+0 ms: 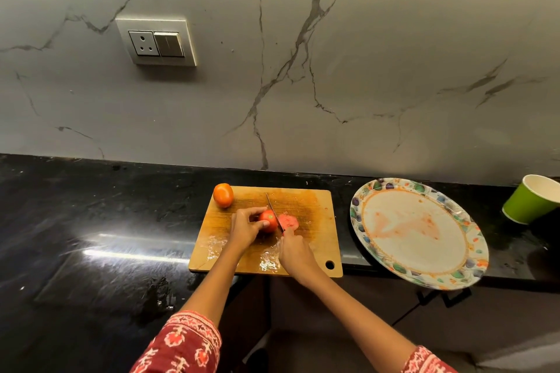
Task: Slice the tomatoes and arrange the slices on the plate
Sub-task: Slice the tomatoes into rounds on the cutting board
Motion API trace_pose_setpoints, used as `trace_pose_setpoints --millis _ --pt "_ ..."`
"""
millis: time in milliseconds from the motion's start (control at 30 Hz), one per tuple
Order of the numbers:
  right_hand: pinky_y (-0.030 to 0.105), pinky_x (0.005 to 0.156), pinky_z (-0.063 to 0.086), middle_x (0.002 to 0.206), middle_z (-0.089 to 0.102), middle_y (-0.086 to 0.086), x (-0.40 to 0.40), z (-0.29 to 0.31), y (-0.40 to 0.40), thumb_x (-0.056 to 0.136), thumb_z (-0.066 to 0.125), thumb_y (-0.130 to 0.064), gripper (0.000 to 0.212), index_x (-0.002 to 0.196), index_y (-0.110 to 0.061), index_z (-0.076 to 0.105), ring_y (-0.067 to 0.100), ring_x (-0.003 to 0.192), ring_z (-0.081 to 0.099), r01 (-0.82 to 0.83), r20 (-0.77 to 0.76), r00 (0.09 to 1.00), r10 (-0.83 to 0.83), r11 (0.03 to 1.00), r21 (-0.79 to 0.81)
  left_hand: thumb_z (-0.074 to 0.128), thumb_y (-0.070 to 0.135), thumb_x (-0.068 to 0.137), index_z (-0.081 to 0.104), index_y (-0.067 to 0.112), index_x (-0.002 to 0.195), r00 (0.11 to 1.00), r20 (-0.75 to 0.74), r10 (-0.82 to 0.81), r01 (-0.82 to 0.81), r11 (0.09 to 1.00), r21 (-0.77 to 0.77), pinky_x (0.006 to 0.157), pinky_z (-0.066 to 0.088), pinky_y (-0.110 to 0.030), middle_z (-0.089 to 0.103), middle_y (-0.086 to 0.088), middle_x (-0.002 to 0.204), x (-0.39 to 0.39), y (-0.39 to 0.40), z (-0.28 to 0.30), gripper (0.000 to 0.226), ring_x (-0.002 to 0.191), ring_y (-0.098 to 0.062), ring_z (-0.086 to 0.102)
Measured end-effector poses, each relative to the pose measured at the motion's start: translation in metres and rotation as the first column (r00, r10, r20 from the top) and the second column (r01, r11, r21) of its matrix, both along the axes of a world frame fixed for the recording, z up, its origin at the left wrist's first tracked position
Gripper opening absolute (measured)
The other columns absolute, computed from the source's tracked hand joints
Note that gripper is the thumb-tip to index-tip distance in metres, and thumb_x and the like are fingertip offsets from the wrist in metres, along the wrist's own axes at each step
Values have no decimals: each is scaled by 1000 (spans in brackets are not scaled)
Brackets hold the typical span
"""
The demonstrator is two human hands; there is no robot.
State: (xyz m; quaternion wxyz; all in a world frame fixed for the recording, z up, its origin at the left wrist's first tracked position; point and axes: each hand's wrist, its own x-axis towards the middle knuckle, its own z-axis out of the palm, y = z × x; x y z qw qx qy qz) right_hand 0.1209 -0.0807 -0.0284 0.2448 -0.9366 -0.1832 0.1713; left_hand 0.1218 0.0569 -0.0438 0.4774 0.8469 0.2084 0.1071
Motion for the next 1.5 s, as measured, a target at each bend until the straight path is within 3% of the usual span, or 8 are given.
trace_pose_setpoints --millis 100,300,533,867,1067,1267,1500 --pt "34 75 44 113 60 19 5 2 4 98 41 -13 25 118 0 48 34 105 59 15 -30 999 -14 1000 11 72 4 75 65 9 114 1000 -2 8 -8 1000 10 100 44 -39 61 -11 121 0 -1 -1 40 119 -25 51" --pt "40 86 52 119 58 19 16 8 15 94 44 -8 32 125 -2 48 34 104 60 41 -85 996 -39 999 24 72 2 75 65 5 113 1000 25 5 -6 1000 27 92 42 -26 63 -12 118 -1 -4 1 39 115 -23 54" --pt "38 84 47 116 60 20 11 -3 7 95 43 -8 34 129 -3 42 35 108 57 9 -31 999 -9 1000 9 72 2 75 64 5 114 1000 29 5 -6 999 36 90 41 -22 62 -12 120 -2 -5 0 40 116 -23 54" --pt "36 77 45 115 60 19 3 -13 4 99 36 -8 26 124 -3 41 34 106 58 -31 83 996 35 998 -46 71 1 76 63 4 115 999 39 -11 10 1000 7 94 44 -29 62 -14 121 -1 -1 -2 40 116 -24 54" --pt "39 82 47 118 59 20 19 -7 21 98 38 -10 31 128 -4 43 36 110 56 22 -35 999 -21 1000 18 71 1 76 64 4 114 999 43 -5 6 1000 -17 97 46 -34 63 -13 119 -1 0 -4 39 115 -25 55" --pt "33 71 38 115 60 20 6 -19 7 99 35 -9 25 121 -1 43 35 107 57 -19 40 999 20 999 -28 70 0 76 63 3 115 999 52 -12 13 1000 -13 90 44 -25 62 -14 120 1 2 -6 40 114 -24 55" --pt "38 79 44 118 59 20 15 -13 21 98 34 -6 28 124 -2 43 36 110 57 4 29 1000 -3 999 -45 70 -1 76 63 3 114 998 64 -16 17 1000 -24 91 46 -26 62 -14 119 -1 4 -6 39 114 -24 56"
